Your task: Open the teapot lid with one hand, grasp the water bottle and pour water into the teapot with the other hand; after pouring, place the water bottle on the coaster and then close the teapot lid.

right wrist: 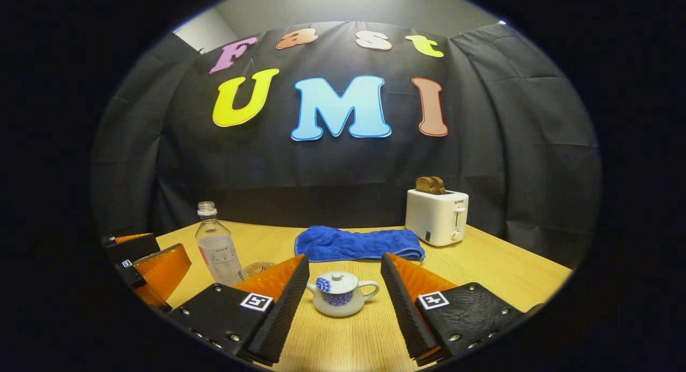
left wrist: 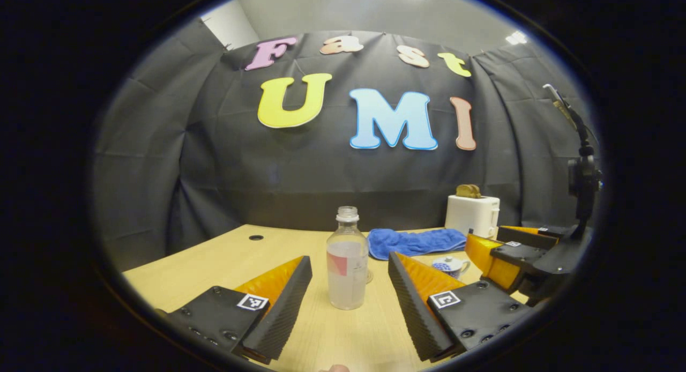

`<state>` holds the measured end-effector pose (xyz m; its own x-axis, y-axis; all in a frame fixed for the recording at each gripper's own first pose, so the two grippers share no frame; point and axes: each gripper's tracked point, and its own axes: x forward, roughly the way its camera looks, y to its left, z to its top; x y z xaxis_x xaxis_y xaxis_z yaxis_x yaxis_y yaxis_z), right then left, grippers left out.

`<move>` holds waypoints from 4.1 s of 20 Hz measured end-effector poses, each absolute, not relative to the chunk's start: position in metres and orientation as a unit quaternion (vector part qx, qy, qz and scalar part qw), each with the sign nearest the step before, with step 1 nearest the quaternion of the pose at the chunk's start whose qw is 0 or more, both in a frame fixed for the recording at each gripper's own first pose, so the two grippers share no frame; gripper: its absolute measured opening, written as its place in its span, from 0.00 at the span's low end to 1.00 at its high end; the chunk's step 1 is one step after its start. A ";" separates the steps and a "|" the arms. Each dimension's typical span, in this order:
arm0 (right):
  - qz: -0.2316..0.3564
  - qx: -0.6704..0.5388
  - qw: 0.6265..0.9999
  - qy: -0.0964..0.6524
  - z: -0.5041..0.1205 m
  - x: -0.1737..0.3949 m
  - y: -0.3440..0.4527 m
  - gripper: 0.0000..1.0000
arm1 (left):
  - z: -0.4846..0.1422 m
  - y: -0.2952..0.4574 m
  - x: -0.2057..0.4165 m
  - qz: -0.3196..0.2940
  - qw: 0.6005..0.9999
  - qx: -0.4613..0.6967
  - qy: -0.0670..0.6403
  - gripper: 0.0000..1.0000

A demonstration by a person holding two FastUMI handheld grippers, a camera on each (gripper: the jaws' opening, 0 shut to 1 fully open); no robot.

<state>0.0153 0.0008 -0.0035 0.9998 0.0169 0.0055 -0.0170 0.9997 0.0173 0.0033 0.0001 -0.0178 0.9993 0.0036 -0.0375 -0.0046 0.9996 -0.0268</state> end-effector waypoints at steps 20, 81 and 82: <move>0.035 -0.030 0.996 0.071 -0.056 0.089 0.020 0.49 | -0.029 0.015 0.011 0.010 0.999 -0.028 0.026 1.00; -0.031 0.070 0.997 -0.022 -0.013 0.066 -0.049 0.01 | -0.070 0.006 0.108 0.000 0.996 0.052 0.068 1.00; -0.032 0.072 0.997 -0.023 -0.013 0.066 -0.050 0.01 | -0.073 0.005 0.110 -0.004 0.996 0.055 0.070 1.00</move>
<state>0.0663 -0.0501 -0.0130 0.9969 -0.0676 0.0410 0.0610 0.9876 0.1443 0.1098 0.0048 -0.0727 0.9902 0.0004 -0.1395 0.0149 0.9940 0.1088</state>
